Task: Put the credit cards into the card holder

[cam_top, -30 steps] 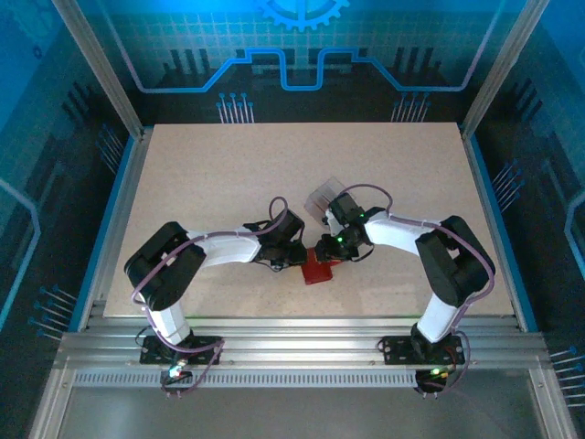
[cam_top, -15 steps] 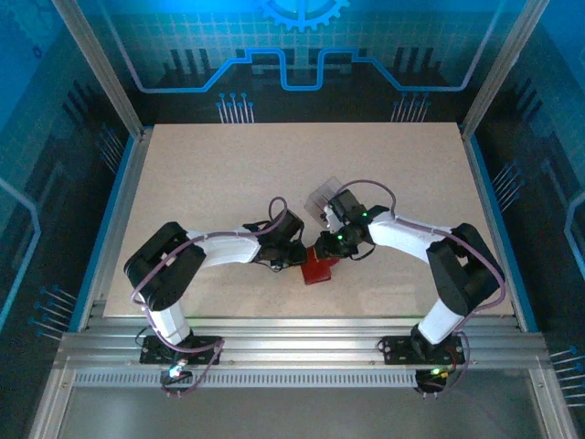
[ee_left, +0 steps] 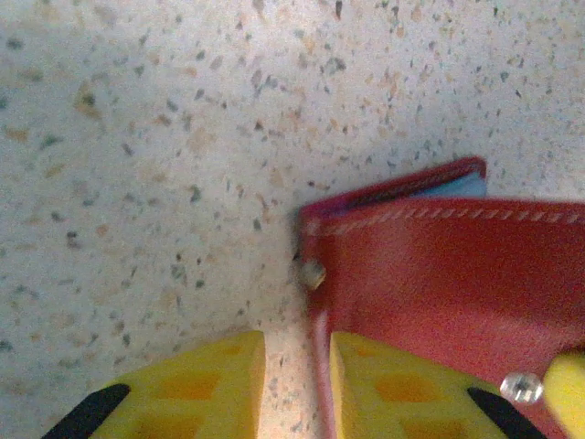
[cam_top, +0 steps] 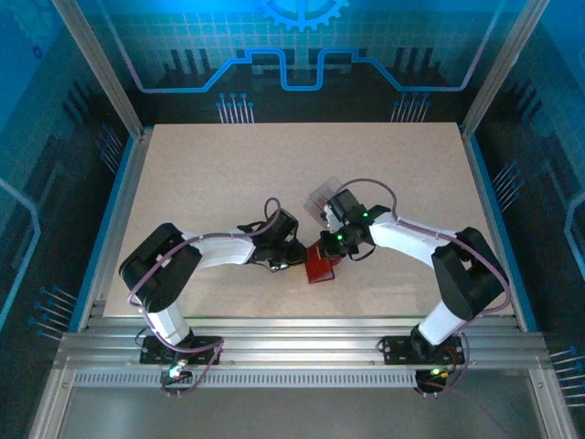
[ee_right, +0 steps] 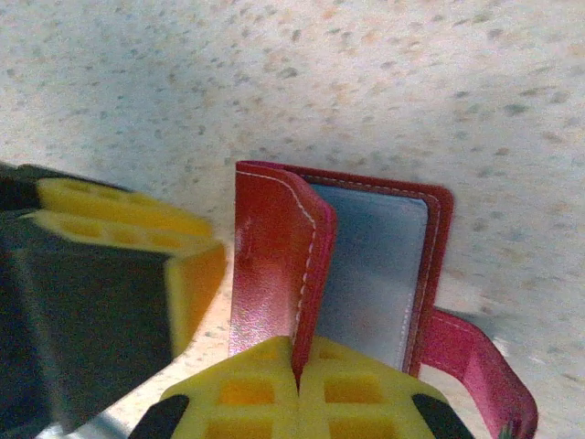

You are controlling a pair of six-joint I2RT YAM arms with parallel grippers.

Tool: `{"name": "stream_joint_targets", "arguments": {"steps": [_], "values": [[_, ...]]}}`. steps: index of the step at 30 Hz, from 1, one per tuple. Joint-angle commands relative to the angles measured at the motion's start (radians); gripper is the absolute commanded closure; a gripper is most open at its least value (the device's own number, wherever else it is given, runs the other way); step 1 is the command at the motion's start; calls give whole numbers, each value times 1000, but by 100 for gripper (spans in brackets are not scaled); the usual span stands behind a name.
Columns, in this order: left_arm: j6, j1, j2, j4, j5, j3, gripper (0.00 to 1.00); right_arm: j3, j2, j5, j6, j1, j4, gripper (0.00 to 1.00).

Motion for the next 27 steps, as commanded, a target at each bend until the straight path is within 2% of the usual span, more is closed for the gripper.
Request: {"name": "stream_joint_targets", "arguments": {"steps": [1, 4, 8, 12, 18, 20, 27], "values": [[-23, 32, -76, 17, 67, -39, 71, 43, -55, 180, -8, 21, -123, 100], [-12, 47, -128, -6, 65, -60, 69, 84, -51, 287, -13, 60, -195, 100], [3, 63, -172, -61, 38, -76, 68, 181, 31, 444, -7, 155, -287, 100], [2, 81, -200, -131, -8, -89, 69, 251, 142, 480, 11, 221, -313, 100], [15, 84, -223, -212, -73, -102, 69, 329, 220, 435, 17, 285, -303, 94], [9, 87, -227, -211, -77, -113, 69, 330, 223, 372, 13, 285, -271, 91], [1, 100, -242, -200, -74, -139, 69, 294, 206, 180, -6, 271, -170, 72]]}}
